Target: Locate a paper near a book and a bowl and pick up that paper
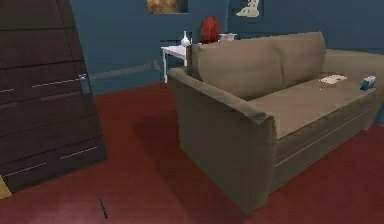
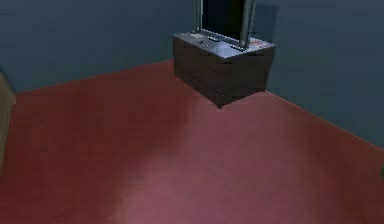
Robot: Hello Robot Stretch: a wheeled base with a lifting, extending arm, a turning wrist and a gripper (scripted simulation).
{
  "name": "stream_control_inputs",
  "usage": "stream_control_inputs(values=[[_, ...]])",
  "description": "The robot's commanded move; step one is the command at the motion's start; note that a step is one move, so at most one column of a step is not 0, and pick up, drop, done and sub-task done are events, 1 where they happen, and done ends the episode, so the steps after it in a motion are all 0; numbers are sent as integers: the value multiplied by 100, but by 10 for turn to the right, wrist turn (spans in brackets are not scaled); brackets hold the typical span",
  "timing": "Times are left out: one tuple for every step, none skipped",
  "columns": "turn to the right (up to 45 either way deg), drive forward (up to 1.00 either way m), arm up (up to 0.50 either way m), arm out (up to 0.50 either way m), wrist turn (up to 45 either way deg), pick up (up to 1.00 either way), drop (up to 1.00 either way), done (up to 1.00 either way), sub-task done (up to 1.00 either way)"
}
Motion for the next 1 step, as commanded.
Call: stream_control_inputs(values=[[-120,0,0,0,0,0,0,0,0]])
